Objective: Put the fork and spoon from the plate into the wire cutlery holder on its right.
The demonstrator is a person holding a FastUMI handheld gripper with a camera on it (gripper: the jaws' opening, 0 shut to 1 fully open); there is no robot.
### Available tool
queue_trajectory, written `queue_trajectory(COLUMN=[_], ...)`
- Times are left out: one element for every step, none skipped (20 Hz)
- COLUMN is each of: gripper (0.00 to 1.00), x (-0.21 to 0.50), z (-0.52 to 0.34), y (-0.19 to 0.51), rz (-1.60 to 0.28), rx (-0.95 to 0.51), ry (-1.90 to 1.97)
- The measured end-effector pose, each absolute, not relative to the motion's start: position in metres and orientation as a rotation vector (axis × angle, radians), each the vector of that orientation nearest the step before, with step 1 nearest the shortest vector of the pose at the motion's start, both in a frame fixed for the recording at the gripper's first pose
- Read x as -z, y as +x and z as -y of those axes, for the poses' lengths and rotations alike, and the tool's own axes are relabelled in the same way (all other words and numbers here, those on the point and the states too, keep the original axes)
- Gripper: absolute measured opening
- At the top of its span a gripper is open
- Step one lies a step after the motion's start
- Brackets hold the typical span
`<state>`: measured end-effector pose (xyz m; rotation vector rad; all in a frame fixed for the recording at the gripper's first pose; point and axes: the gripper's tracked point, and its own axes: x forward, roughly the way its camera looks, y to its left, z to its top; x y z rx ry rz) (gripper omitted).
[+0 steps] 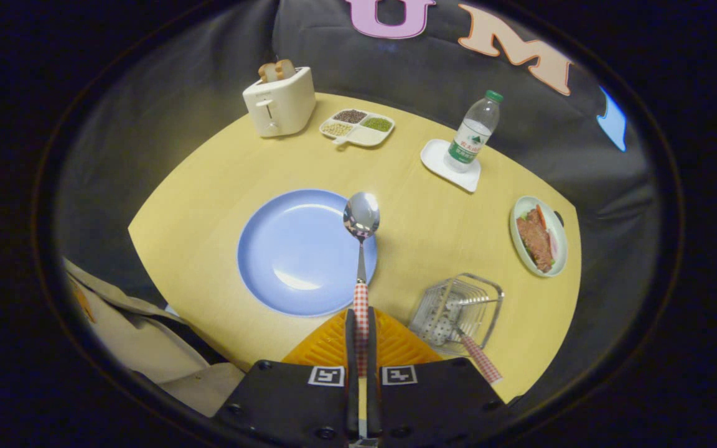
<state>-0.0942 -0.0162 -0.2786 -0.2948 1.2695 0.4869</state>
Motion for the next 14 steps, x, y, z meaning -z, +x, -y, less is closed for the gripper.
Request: queue_trajectory(gripper=[0.08, 0.08, 0.08, 0.08, 0.08, 0.08, 0.08, 0.08, 0.08, 0.08, 0.08, 0.08, 0.08, 0.08], x=[0.274, 0.270, 0.267, 0.264, 0.260, 0.256, 0.251, 0.248, 0.246, 0.243, 0.241, 0.240, 0.239, 0.238], z=[0.026, 0.037, 0.048, 0.059, 0.069, 0.078, 0.087, 0.095, 0.104, 0.112, 0.121, 0.131, 0.139, 0.146], y=[-0.093, -0.093, -0.092, -0.092, -0.093, -0.094, -0.095, -0.096, -0.096, -0.097, -0.097, -0.095, -0.094, -0.094], rz=[-1.279, -1.296, -1.309, -1.320, -1.337, -1.351, -1.366, -1.380, -1.396, -1.419, -1.436, -1.449, -1.466, -1.489], rx=[-0.489, -0.496, -0.502, -0.507, -0.517, -0.527, -0.540, -0.551, -0.557, -0.566, -0.572, -0.577, -0.581, -0.591], ry=[-0.306, -0.326, -0.349, -0.373, -0.395, -0.414, -0.435, -0.457, -0.474, -0.495, -0.525, -0.561, -0.588, -0.608])
